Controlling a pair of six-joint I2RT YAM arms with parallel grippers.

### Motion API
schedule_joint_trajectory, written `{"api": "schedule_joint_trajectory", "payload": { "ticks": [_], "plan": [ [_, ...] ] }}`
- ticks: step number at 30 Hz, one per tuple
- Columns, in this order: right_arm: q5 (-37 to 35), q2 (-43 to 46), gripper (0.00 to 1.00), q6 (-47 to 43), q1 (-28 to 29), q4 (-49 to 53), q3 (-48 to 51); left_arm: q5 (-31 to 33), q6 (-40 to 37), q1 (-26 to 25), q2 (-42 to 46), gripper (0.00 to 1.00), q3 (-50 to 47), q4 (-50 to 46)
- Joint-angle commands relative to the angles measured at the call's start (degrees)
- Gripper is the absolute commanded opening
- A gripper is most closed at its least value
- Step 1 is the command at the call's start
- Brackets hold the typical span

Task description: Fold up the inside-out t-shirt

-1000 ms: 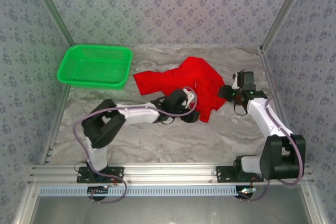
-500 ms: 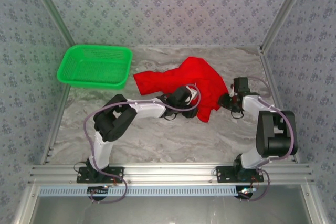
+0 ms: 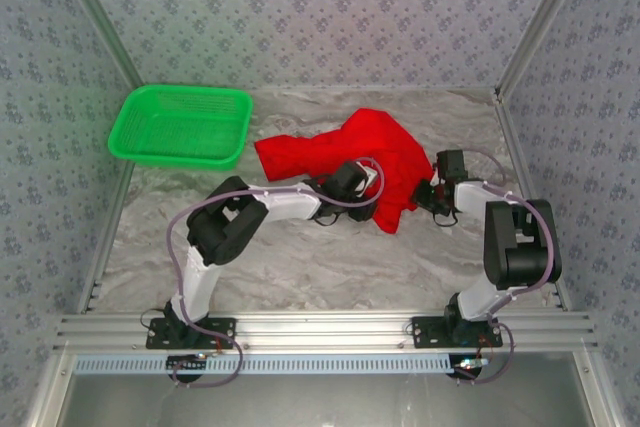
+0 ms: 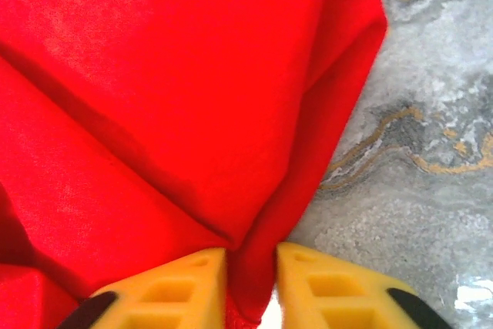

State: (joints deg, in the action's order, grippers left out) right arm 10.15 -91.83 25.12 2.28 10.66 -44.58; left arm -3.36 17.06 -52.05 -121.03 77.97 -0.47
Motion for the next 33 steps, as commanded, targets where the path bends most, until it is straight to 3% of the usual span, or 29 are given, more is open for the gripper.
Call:
{"api": "schedule_joint_trajectory", "payload": {
  "ticks": [1, 9, 12, 17, 24, 29, 33],
  "plan": [
    [-1.21, 0.21, 0.19, 1.06, 0.48, 0.48, 1.36, -1.06, -1.03, 0.11, -2.4, 0.41, 1.27, -1.11],
    [-4.25, 5.0, 0.03, 0.45, -0.52, 1.32, 2.13, -3.78, -0.24, 0.2, -2.27, 0.18, 0.11, 1.94],
    [-4.65, 7.2, 0.0, 0.19, -1.26, 2.4, 2.11, -5.52, -0.19, 0.45, -1.64, 0.01, 0.69, 2.3],
    [-5.91, 12.81, 0.0, -1.67, -3.42, 5.99, 0.19, -7.84, 2.91, 3.09, 6.33, 0.0, -5.45, 4.95],
    [-7.33, 24.9, 0.0, -2.88, -4.2, 9.03, -7.11, -11.41, 11.27, 13.6, 30.32, 0.0, -19.14, 8.68],
    [-7.78, 27.06, 0.0, -4.28, -2.53, 11.82, -14.16, -10.67, 12.73, 21.24, 42.11, 0.0, -21.89, 3.29],
    [-8.04, 26.18, 0.0, -4.82, -0.54, 12.2, -16.31, -9.25, 12.86, 24.77, 45.55, 0.0, -22.69, -1.07]
  ]
}}
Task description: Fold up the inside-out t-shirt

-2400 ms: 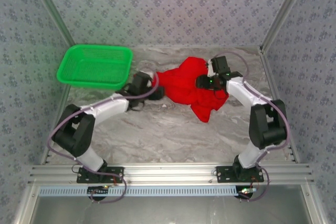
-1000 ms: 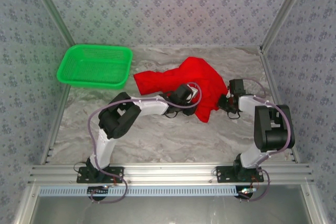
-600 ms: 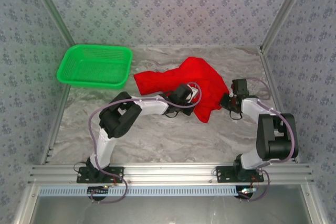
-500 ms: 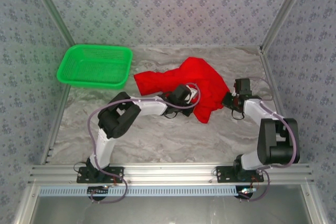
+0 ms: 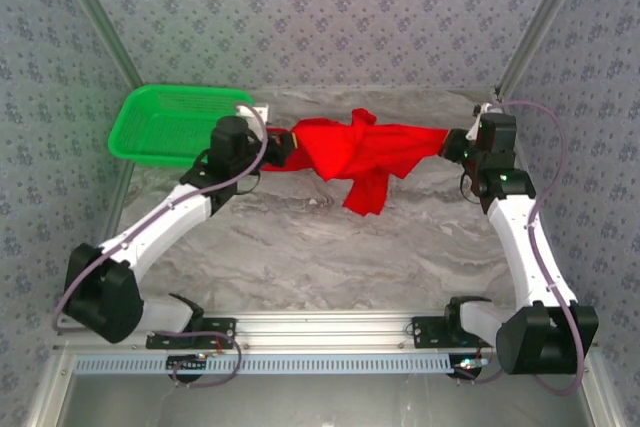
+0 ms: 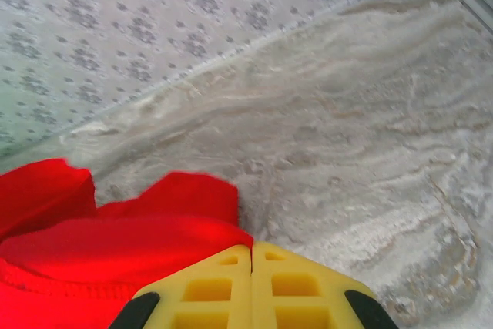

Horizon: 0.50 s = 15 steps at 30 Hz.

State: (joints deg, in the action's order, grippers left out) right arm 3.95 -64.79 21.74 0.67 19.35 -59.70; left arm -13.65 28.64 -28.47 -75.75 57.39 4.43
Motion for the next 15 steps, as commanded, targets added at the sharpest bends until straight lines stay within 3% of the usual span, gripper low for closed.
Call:
{"api": "schedule_joint_trajectory", "payload": {
  "ticks": [1, 10, 12, 15],
  "plan": [
    [-1.55, -1.52, 0.0, -1.52, 1.54, 3.37, -1.38, 1.38, 1.37, 1.79, 0.33, 0.0, -2.27, -7.27],
    [0.8, -12.43, 0.0, -1.96, 3.9, 2.43, -1.21, -1.18, 0.93, 2.21, -8.39, 0.0, -3.55, -15.04],
    [2.43, -13.93, 0.0, -1.8, 4.5, 2.77, -0.22, -2.17, 1.05, 2.15, -10.15, 0.05, -5.76, -14.69],
    [3.77, -15.0, 0.0, -0.77, 7.77, 3.05, 4.07, -0.18, 2.84, 2.11, -10.29, 0.23, -10.5, -12.43]
  ]
}}
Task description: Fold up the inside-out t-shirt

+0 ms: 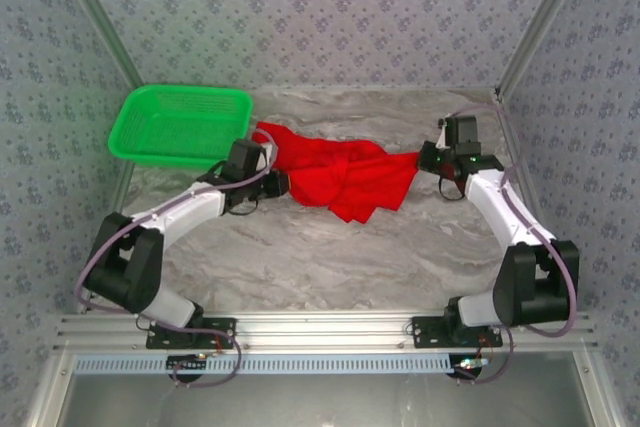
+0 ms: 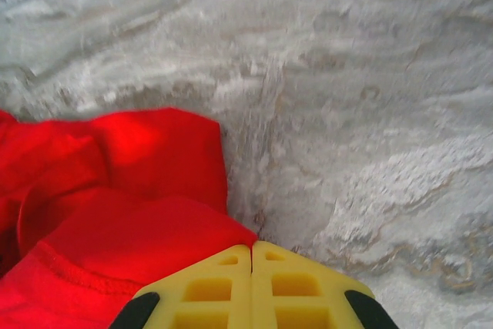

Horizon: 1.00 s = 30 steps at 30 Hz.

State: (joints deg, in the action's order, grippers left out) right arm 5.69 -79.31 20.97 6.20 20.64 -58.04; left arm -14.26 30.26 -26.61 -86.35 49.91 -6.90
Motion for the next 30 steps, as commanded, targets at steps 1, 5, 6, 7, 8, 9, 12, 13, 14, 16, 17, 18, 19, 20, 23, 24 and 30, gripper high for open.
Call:
{"api": "schedule_joint_trajectory", "payload": {
  "ticks": [1, 5, 6, 7, 8, 9, 12, 13, 14, 16, 17, 18, 19, 20, 23, 24, 30],
  "plan": [
    [2.47, -0.8, 0.0, 0.03, 3.65, 2.67, 3.66, 1.59, 1.9, 0.18, 0.79, 0.3, -4.62, -0.32],
    [3.97, -0.9, 0.0, -0.9, 7.92, 6.71, 8.47, 3.93, 1.25, -2.82, 4.8, 0.55, -9.17, 3.24],
    [4.22, -0.57, 0.0, -1.08, 8.77, 7.81, 9.52, 4.44, 0.68, -3.68, 5.73, 0.57, -9.25, 3.52],
    [4.03, 0.06, 0.0, -1.32, 9.8, 9.04, 10.75, 5.0, -0.07, -4.47, 6.63, 0.59, -9.01, 3.64],
    [3.28, 0.97, 0.0, -0.94, 10.68, 9.58, 11.95, 5.56, -0.86, -5.05, 7.35, 0.6, -8.25, 3.72],
    [2.7, 1.8, 0.0, -0.41, 11.13, 9.83, 13.11, 6.16, -1.51, -5.5, 7.73, 0.62, -7.36, 4.06],
    [1.7, 4.16, 0.0, 1.25, 11.29, 8.67, 16.06, 6.1, -3.76, -6.67, 5.71, 0.66, -2.17, 5.46],
    [2.05, 4.49, 0.0, 1.86, 11.44, 7.91, 16.76, 5.52, -4.42, -7.01, 3.62, 0.66, 1.03, 4.71],
    [2.69, 4.6, 0.0, 2.36, 11.76, 7.13, 17.34, 5.09, -5.12, -7.64, 1.13, 0.67, 4.56, 3.71],
    [3.44, 4.6, 0.0, 2.68, 12.53, 5.78, 17.94, 5.1, -6.91, -9.38, -3.85, 0.68, 11.73, 1.53],
    [4.06, 4.78, 0.0, 2.66, 12.94, 5.11, 18.19, 5.43, -8.39, -10.49, -6.72, 0.69, 15.34, 0.34],
    [4.99, 5.06, 0.0, 2.46, 13.22, 4.48, 18.62, 6.07, -9.6, -11.15, -9.27, 0.7, 18.72, -1.08],
    [7.53, 5.41, 0.0, 1.98, 13.44, 3.41, 19.26, 6.47, -10.54, -11.75, -12.54, 0.71, 22.97, -3.33],
    [11.14, 5.88, 0.02, 1.01, 13.61, 2.18, 19.86, 6.53, -11.22, -11.83, -15.72, 0.71, 27.11, -6.25],
    [17.91, 7.95, 0.11, -1.76, 14.95, 1.94, 20.85, 6.29, -11.71, -11.82, -23.38, 0.71, 36.06, -10.77],
    [18.59, 8.79, 0.16, -2.53, 15.14, 2.3, 21.05, 6.14, -11.7, -11.88, -25.36, 0.71, 38.31, -11.72],
    [8.09, 15.31, 0.42, -0.05, 13.78, 1.3, 20.11, 1.58, -12.84, -11.84, -35.98, 0.52, 50.71, -16.85]
  ]
}}
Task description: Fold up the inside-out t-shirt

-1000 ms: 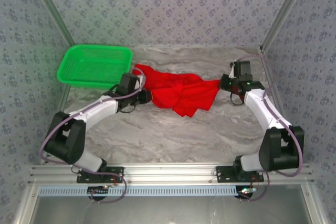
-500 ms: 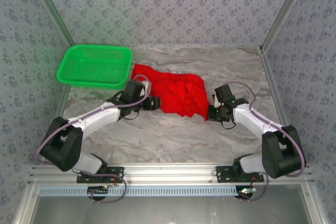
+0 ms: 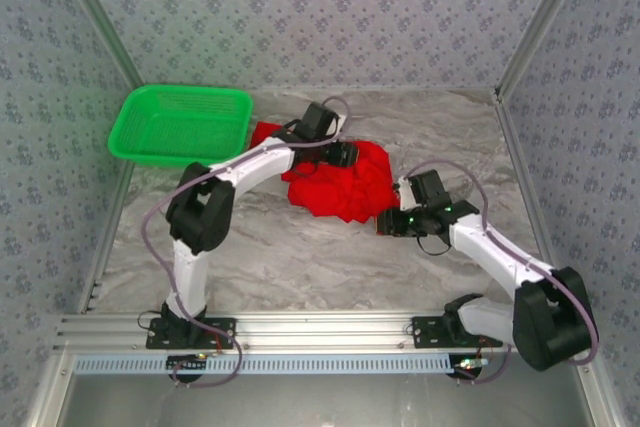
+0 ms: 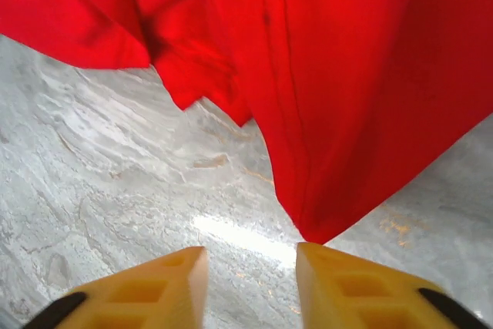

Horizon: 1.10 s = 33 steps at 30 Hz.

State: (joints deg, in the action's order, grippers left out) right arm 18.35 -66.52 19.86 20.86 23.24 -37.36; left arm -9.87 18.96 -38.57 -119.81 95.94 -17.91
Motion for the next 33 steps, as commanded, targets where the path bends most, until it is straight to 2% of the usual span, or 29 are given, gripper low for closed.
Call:
{"api": "schedule_joint_trajectory", "payload": {
  "ticks": [1, 3, 5, 6, 10, 13, 17, 19, 23, 33],
  "plan": [
    [-6.94, 3.03, 0.43, 1.71, -1.67, -2.4, -1.18, -3.48, -1.95, 0.09, -3.41, 0.43, 5.7, -5.79],
    [-9.77, 2.63, 0.44, 2.31, -3.46, -4.95, -2.94, -5.61, -3.22, 0.08, -3.29, 0.24, 5.57, -3.87],
    [-10.46, 0.53, 0.45, 2.58, -6.55, -7.99, -4.95, -8.97, -5.31, 0.09, -0.42, 0.11, 2.09, 0.95],
    [-9.02, -0.9, 0.45, 2.82, -8.21, -8.86, -6.2, -10.75, -6.56, 0.09, 1.77, 0.08, -0.77, 3.87],
    [1.84, -6.76, 0.46, 2.72, -13.61, -12.38, -11.94, -18.47, -11.08, 0.07, 13.99, 0.07, -18.62, 21.05],
    [8.11, -9.49, 0.5, 0.57, -13.44, -14.39, -15.07, -21.31, -13.5, 0.07, 20.43, 0.07, -29.39, 30.76],
    [16.03, -10.81, 0.58, -1.08, -11.63, -13.72, -16.29, -21.17, -15.59, -0.71, 24.9, 0.09, -38.1, 36.13],
    [17.38, -10.95, 0.6, -1.22, -9.95, -13.77, -15.99, -20.63, -15.26, -1.25, 25.03, 0.09, -39.29, 36.58],
    [15.32, -13.47, 0.67, -0.36, -8.4, -13.24, -16.38, -19.87, -15.15, -1.87, 24.54, 0.09, -40.13, 37.1],
    [13.68, -24.55, 0.73, -2.43, -4.92, -12.84, -25.36, -19.75, -15.82, -2.22, 24.27, 0.09, -39.87, 35.89]
  ]
}}
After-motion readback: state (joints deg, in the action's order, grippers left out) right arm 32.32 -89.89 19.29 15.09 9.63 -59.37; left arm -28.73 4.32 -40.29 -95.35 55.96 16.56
